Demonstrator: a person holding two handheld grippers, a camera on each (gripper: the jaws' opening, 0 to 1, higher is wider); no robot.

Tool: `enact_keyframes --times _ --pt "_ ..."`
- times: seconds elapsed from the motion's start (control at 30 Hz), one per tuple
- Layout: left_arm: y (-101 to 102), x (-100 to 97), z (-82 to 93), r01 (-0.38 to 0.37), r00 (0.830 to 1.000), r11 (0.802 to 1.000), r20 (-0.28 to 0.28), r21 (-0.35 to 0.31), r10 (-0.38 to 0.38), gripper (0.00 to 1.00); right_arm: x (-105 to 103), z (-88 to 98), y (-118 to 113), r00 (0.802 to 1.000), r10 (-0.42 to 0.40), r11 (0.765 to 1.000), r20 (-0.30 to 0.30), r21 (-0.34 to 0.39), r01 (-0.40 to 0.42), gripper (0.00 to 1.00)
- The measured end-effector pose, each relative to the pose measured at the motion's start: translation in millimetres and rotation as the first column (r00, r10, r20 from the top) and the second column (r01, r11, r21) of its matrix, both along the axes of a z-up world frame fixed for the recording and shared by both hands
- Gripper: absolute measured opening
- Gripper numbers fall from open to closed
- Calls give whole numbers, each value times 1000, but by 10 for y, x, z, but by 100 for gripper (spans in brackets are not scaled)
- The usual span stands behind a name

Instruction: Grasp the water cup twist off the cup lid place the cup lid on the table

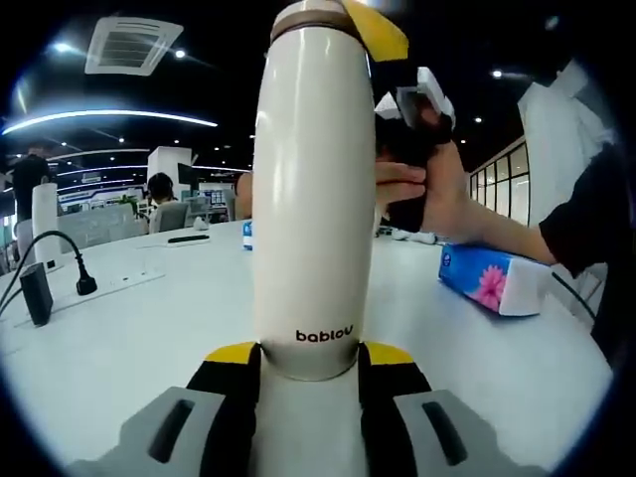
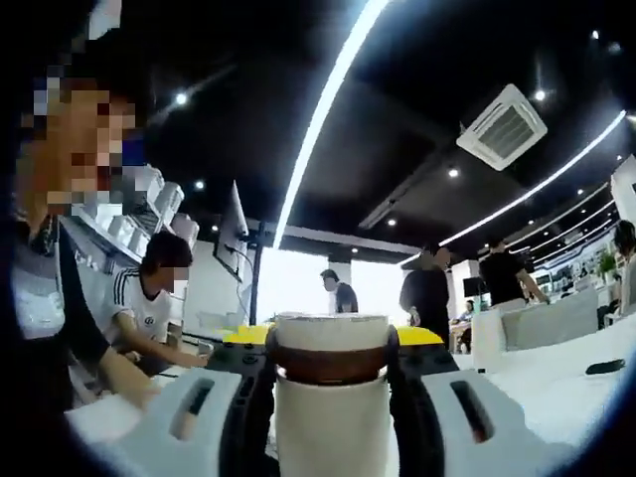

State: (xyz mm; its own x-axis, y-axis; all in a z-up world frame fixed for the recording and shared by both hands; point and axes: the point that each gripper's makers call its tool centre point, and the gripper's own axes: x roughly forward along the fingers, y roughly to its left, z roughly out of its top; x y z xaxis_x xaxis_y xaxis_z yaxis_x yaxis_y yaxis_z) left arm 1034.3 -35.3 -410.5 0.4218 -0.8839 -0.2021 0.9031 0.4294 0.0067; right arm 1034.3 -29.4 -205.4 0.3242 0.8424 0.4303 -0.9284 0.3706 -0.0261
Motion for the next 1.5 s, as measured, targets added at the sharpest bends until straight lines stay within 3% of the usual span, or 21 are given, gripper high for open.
enact_keyframes --times 0.4,0.73,1.13,1.23,1.5 --pt "8 3 0 -7 1000 1000 1 0 7 40 -65 -10 33 988 151 989 36 -1 -151 46" --pt "12 6 -1 -10 1000 1000 1 0 10 40 -99 -16 35 984 177 984 32 -3 -177 47" --pt "3 15 -5 -8 1000 1000 0 1 8 40 -5 -170 92 999 51 996 -12 -75 -51 64" --pt "0 18 -6 -9 1000 1000 0 1 9 40 -19 -182 82 1000 -4 995 11 -102 5 66" --pt "-5 17 -3 -10 1000 1000 1 1 10 40 -16 -206 -78 982 -186 977 -25 -106 183 66"
